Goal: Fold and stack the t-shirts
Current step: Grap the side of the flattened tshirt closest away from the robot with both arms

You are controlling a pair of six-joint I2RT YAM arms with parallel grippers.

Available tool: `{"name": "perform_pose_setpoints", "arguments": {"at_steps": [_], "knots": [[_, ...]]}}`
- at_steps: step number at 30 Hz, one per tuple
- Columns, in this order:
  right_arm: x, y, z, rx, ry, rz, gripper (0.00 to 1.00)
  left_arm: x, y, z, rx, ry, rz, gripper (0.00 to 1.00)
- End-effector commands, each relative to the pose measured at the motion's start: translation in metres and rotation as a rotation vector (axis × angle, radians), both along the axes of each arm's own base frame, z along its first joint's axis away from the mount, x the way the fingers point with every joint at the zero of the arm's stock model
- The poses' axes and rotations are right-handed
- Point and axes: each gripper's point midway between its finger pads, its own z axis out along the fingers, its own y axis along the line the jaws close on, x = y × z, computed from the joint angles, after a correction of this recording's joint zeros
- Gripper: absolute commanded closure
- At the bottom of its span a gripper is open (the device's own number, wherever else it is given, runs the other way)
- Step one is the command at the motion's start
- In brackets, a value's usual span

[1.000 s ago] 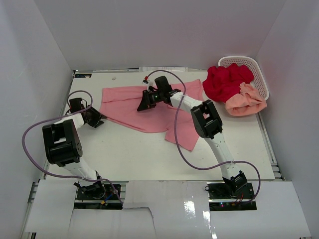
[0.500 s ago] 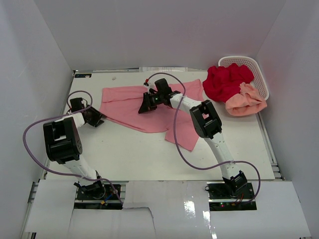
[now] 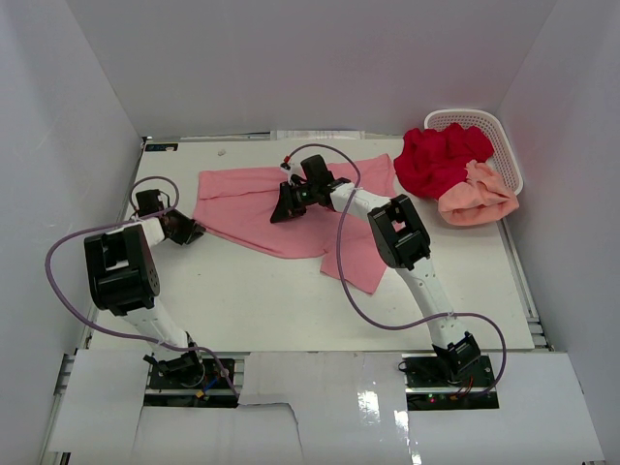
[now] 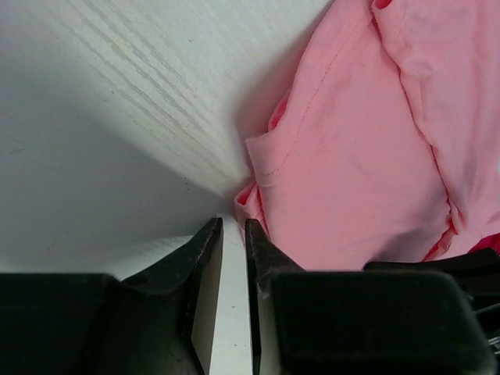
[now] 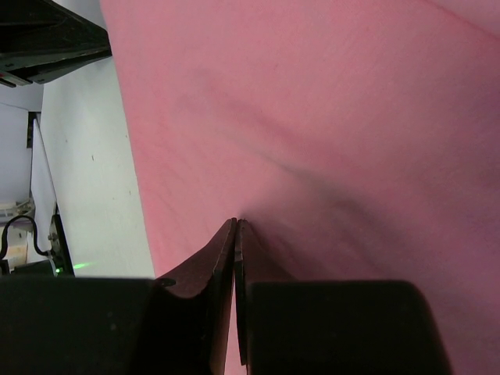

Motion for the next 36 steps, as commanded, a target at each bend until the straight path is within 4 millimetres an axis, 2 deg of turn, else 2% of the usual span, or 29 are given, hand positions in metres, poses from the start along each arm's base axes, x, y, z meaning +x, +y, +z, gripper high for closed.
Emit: {"name": "perform_pose_setpoints", "arguments": {"at_steps": [1, 12, 14, 15, 19, 22, 25, 26, 29, 30, 32, 33, 36], "knots": [[-0.003, -0.008, -0.014, -0.053, 0.018, -0.018, 0.92, 0.001, 0.007, -0.006, 0.019, 0.025, 0.014, 0.71], [-0.007, -0.008, -0.01, -0.039, 0.017, -0.005, 0.92, 0.01, 0.009, -0.015, 0.015, 0.056, 0.008, 0.69], [-0.007, -0.008, -0.009, -0.035, 0.019, -0.004, 0.92, 0.007, 0.009, -0.029, 0.031, 0.116, -0.007, 0.69], [-0.007, -0.007, -0.008, -0.031, 0.017, -0.004, 0.92, 0.009, 0.011, -0.029, 0.039, 0.144, -0.009, 0.7], [-0.008, -0.006, -0.004, -0.014, 0.012, -0.004, 0.92, 0.004, 0.007, -0.045, 0.027, 0.196, -0.037, 0.99], [-0.008, -0.007, -0.002, -0.013, 0.01, -0.007, 0.92, 0.0, 0.001, -0.049, 0.019, 0.207, -0.046, 1.0], [-0.009, -0.008, -0.007, -0.025, 0.023, -0.011, 0.92, -0.003, -0.004, -0.042, 0.007, 0.196, -0.057, 1.0], [-0.008, -0.008, -0.008, -0.027, 0.024, -0.013, 0.92, 0.0, -0.007, -0.032, 0.0, 0.171, -0.065, 1.0], [-0.008, -0.008, -0.011, -0.031, 0.03, -0.013, 0.92, -0.007, -0.015, -0.018, -0.02, 0.163, -0.088, 1.0], [-0.008, -0.007, -0.011, -0.03, 0.032, -0.013, 0.92, -0.007, -0.015, -0.006, -0.015, 0.137, -0.09, 1.0], [-0.008, -0.007, -0.011, -0.031, 0.031, -0.014, 0.92, -0.013, -0.017, 0.003, -0.018, 0.129, -0.094, 1.0], [-0.007, -0.007, -0.011, -0.031, 0.028, -0.014, 0.92, -0.016, -0.019, 0.016, -0.022, 0.11, -0.091, 1.0], [-0.007, -0.008, -0.016, -0.046, 0.04, -0.02, 0.92, -0.032, -0.027, 0.024, -0.056, 0.121, -0.083, 1.0]]}}
